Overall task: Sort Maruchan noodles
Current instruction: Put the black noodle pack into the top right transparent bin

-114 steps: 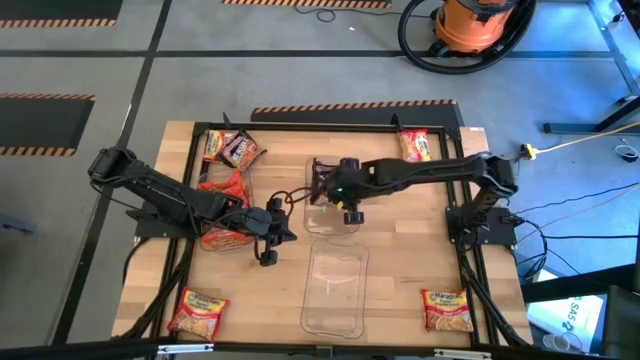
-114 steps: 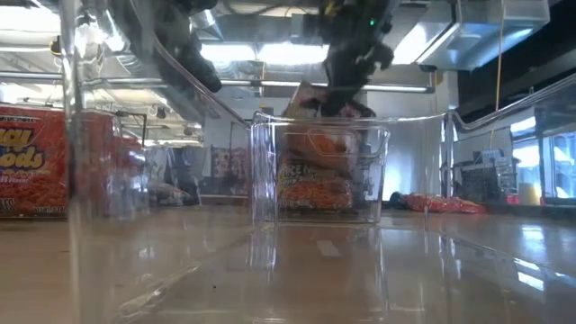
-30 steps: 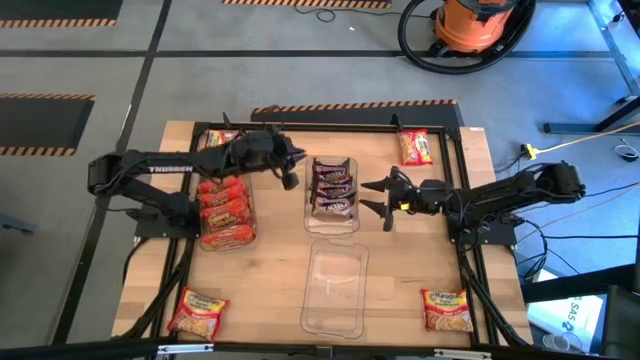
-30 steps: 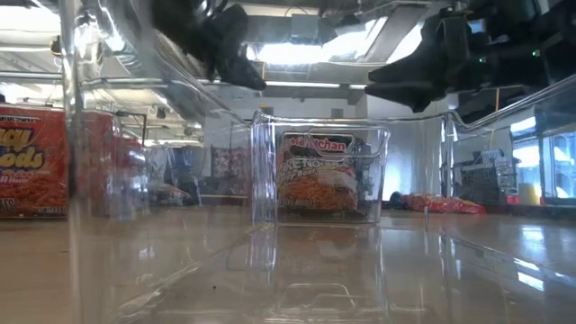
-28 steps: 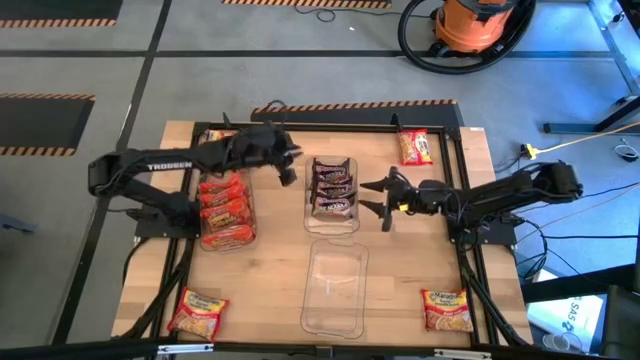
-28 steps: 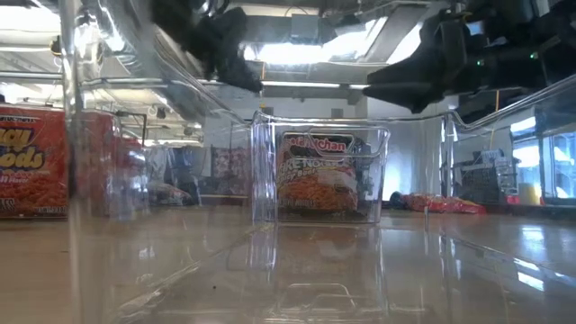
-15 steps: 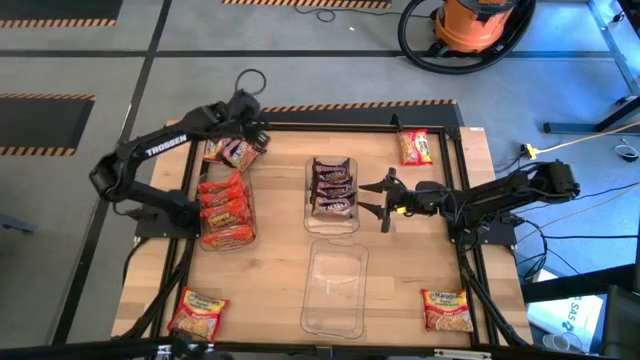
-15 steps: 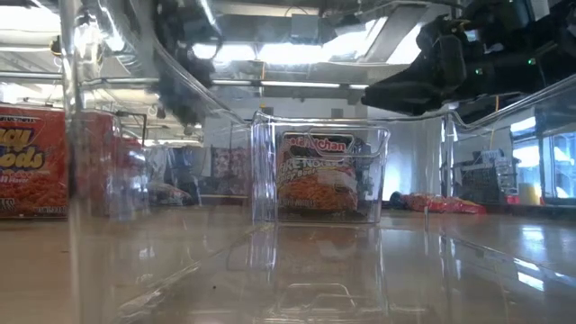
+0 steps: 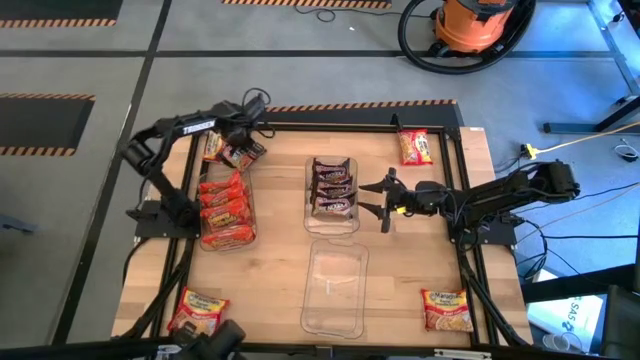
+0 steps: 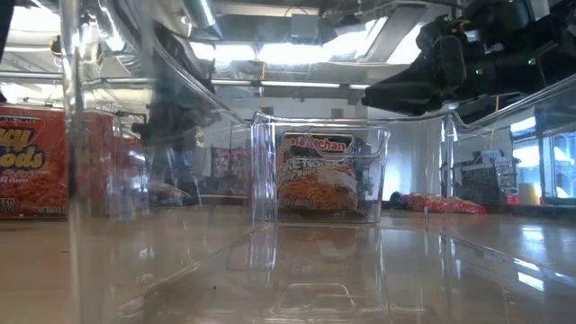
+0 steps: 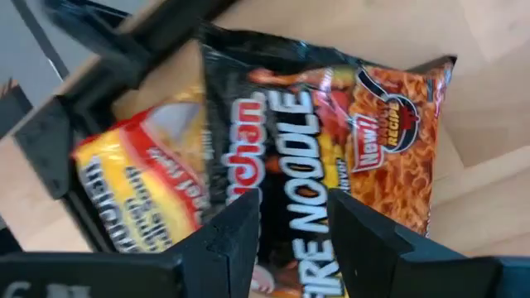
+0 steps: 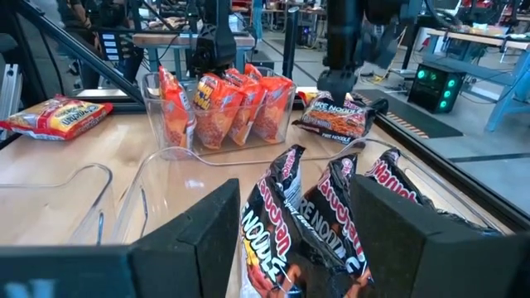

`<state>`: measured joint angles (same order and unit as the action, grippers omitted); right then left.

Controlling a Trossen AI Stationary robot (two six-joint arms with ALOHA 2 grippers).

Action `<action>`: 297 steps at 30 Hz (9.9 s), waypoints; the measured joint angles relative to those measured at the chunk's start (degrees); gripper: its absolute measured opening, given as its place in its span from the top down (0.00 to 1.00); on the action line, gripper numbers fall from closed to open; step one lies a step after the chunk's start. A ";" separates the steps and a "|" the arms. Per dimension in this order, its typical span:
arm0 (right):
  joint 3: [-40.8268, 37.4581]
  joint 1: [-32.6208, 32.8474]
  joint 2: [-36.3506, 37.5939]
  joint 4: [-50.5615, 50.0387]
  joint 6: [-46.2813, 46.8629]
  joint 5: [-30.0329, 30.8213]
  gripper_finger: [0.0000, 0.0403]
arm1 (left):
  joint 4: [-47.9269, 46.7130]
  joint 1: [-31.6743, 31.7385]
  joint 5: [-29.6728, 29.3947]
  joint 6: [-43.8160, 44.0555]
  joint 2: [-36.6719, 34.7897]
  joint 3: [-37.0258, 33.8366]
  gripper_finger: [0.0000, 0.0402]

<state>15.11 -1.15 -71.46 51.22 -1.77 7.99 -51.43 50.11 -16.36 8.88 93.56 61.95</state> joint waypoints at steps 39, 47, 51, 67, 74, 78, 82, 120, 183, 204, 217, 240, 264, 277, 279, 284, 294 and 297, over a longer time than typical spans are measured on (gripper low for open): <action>1.40 -0.02 0.04 1.37 -1.44 8.05 0.49 | -2.03 -19.93 -0.72 6.71 0.57 5.68 0.66; 1.40 -0.02 0.04 1.13 -6.21 9.38 0.49 | 2.88 -16.72 5.10 -1.71 2.21 1.85 0.66; 1.40 -0.02 0.04 0.77 -6.24 9.42 0.49 | 8.25 -14.54 2.53 -7.58 3.91 1.88 0.66; 2.30 -0.59 0.00 -0.49 -5.38 10.78 0.49 | 45.45 -10.85 12.77 -21.55 13.60 1.86 0.66; 8.05 -7.65 0.00 -11.61 0.58 8.76 0.49 | 58.64 -10.89 16.88 -23.31 13.39 1.86 0.66; 12.67 -12.55 -0.02 -21.69 3.74 5.20 0.49 | 53.84 -11.76 13.82 -20.94 8.49 1.83 0.66; 17.51 -17.27 -0.02 -28.24 4.82 4.31 0.49 | 41.25 -12.64 12.87 -16.68 1.47 1.97 0.66; 41.15 -47.34 -32.81 -43.18 13.82 -42.52 0.28 | 52.64 -14.85 17.82 -21.47 19.08 1.86 0.66; 65.64 -42.64 -39.54 -67.58 -13.95 -45.94 1.00 | 44.05 -15.66 9.82 -21.49 0.47 1.92 0.66; 64.26 -50.01 -44.21 -73.24 0.37 -40.34 0.37 | 41.38 -16.51 11.50 -19.74 10.40 1.88 0.66; 64.92 -47.92 -48.89 -66.46 1.47 -46.15 0.10 | 41.72 -16.53 11.35 -19.61 12.33 1.86 0.66; 66.23 -40.24 -49.88 -68.43 -14.05 -33.81 0.96 | 42.11 -16.68 11.36 -19.98 12.31 1.86 0.66; 66.01 -40.01 -40.06 -70.05 -23.09 -33.54 1.00 | 40.30 -17.51 8.68 -19.96 0.99 1.88 0.66; 67.73 -36.97 -38.12 -69.37 -24.73 -34.43 1.00 | 35.85 -22.50 5.27 -19.94 -5.29 1.86 0.66; 67.78 -36.66 -37.47 -69.66 -25.20 -34.48 1.00 | 34.97 -23.36 4.87 -19.67 -7.27 1.86 0.66; 67.78 -34.73 -37.35 -71.08 -25.34 -34.17 1.00 | 33.91 -24.97 5.01 -19.04 -8.76 1.86 0.66; 67.78 -28.47 -37.35 -69.16 -25.55 -30.67 1.00 | 31.19 -25.10 4.89 -19.49 -8.46 1.86 0.66; 67.78 -27.09 -37.20 -68.33 -24.24 -27.11 1.00 | 32.08 -25.12 4.87 -19.85 -8.43 1.86 0.66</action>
<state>82.89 -28.24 -108.66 -17.11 -26.02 -19.13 -19.35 24.99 -11.49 -10.96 85.12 63.81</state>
